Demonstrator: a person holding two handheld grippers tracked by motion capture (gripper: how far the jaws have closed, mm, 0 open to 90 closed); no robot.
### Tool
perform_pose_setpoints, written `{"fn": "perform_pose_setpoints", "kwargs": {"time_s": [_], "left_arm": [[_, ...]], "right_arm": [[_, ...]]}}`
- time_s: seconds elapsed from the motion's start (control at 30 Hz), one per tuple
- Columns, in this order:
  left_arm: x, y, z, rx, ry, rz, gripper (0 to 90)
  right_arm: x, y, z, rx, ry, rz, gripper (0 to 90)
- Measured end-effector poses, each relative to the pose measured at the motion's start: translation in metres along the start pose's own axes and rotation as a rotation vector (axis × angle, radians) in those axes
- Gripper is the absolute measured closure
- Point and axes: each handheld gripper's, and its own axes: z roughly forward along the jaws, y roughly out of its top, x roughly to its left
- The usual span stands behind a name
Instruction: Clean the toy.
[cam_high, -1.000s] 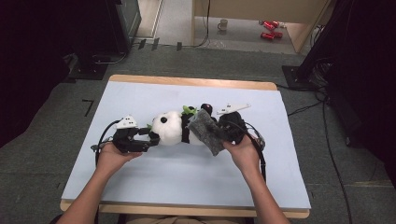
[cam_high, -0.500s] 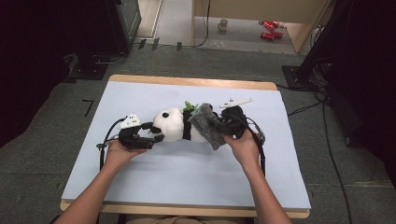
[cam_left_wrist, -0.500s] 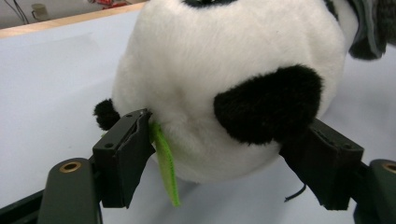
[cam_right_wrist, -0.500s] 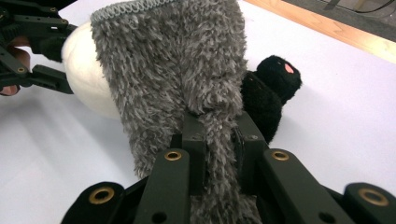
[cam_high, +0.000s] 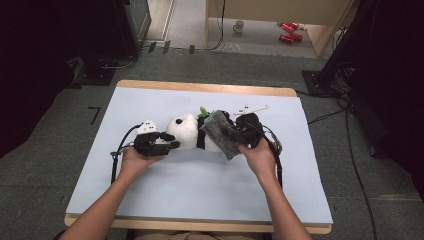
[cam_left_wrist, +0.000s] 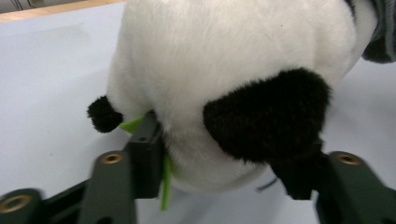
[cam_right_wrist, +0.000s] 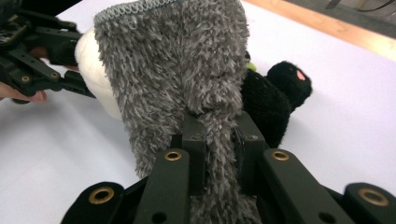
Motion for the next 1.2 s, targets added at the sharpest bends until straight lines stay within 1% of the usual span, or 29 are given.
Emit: {"fn": "perform_pose_setpoints", "kwargs": {"time_s": [0.03,0.07,0.1,0.13,0.17,0.2,0.23,0.27,0.33,0.37,0.47,0.5,0.57,0.6,0.63,0.67,0.73,0.8,0.83,0.87,0.93,1.0,1.03,1.1,1.13,1.2], "left_arm": [[0.0,0.0,-0.002,0.002,-0.014,-0.024,51.2],[0.0,0.0,-0.003,0.001,-0.025,-0.037,55.0],[0.0,0.0,-0.004,0.005,-0.05,-0.054,56.6],[0.0,0.001,-0.005,0.018,-0.066,-0.065,59.6],[-0.002,0.001,-0.006,0.023,-0.069,-0.067,61.6],[-0.003,0.002,-0.008,0.028,-0.084,-0.069,63.4],[-0.005,0.003,-0.011,0.023,-0.098,-0.079,64.8],[-0.007,0.004,-0.013,0.019,-0.119,-0.099,66.1],[-0.011,0.006,-0.018,0.013,-0.146,-0.125,67.3],[-0.013,0.007,-0.021,0.013,-0.174,-0.148,67.6],[-0.019,0.007,-0.025,0.039,-0.226,-0.185,67.6],[-0.022,0.006,-0.024,0.041,-0.229,-0.189,67.5],[-0.029,0.004,-0.021,0.046,-0.207,-0.206,67.1],[-0.032,0.004,-0.019,0.041,-0.184,-0.217,66.5],[-0.034,0.005,-0.018,0.035,-0.168,-0.213,65.6],[-0.036,0.005,-0.017,0.03,-0.15,-0.198,65.2],[-0.038,0.005,-0.016,0.025,-0.137,-0.171,64.1],[-0.041,0.004,-0.015,0.027,-0.107,-0.14,63.0],[-0.042,0.004,-0.015,0.031,-0.099,-0.134,62.7],[-0.043,0.005,-0.014,0.03,-0.089,-0.138,62.4],[-0.042,0.005,-0.014,0.026,-0.084,-0.157,62.0],[-0.042,0.005,-0.014,0.023,-0.082,-0.162,61.8],[-0.043,0.005,-0.014,0.02,-0.08,-0.158,61.7],[-0.045,0.005,-0.014,0.029,-0.07,-0.144,61.5],[-0.045,0.005,-0.013,0.034,-0.061,-0.148,61.2],[-0.044,0.004,-0.011,0.051,-0.055,-0.159,60.7]], "right_arm": [[0.0,0.0,-0.001,-0.001,-0.002,0.005,79.3],[0.0,0.001,-0.003,-0.008,-0.003,0.005,79.3],[0.0,0.001,-0.005,-0.009,-0.002,0.014,79.3],[-0.001,0.003,-0.007,-0.018,0.001,0.018,79.4],[0.0,0.004,-0.009,-0.019,0.002,0.02,79.4],[0.0,0.005,-0.012,-0.019,0.004,0.02,79.5],[0.001,0.007,-0.014,-0.024,0.008,0.022,79.5],[0.004,0.009,-0.017,-0.029,0.013,0.025,79.5],[0.009,0.013,-0.023,-0.044,0.026,0.03,79.5],[0.011,0.015,-0.026,-0.052,0.029,0.028,79.5],[0.021,0.022,-0.036,-0.08,0.054,0.026,79.5],[0.026,0.025,-0.04,-0.085,0.066,0.023,79.4],[0.033,0.028,-0.042,-0.093,0.077,0.01,79.4],[0.036,0.029,-0.041,-0.094,0.086,0.008,79.4],[0.041,0.03,-0.04,-0.09,0.104,0.01,79.4],[0.044,0.03,-0.037,-0.086,0.117,0.016,79.4],[0.05,0.031,-0.031,-0.072,0.141,0.021,79.3],[0.057,0.032,-0.023,-0.06,0.161,0.018,79.3],[0.06,0.033,-0.02,-0.054,0.167,0.013,79.3],[0.065,0.033,-0.015,-0.042,0.181,0.013,79.2],[0.071,0.033,-0.007,-0.031,0.196,0.013,79.1],[0.075,0.032,0.001,-0.022,0.219,0.024,78.9],[0.077,0.031,0.006,-0.009,0.233,0.04,78.8],[0.079,0.027,0.017,0.021,0.214,0.035,78.7],[0.079,0.024,0.023,0.035,0.195,0.029,78.6],[0.074,0.021,0.029,0.029,0.19,0.021,78.8]]}}
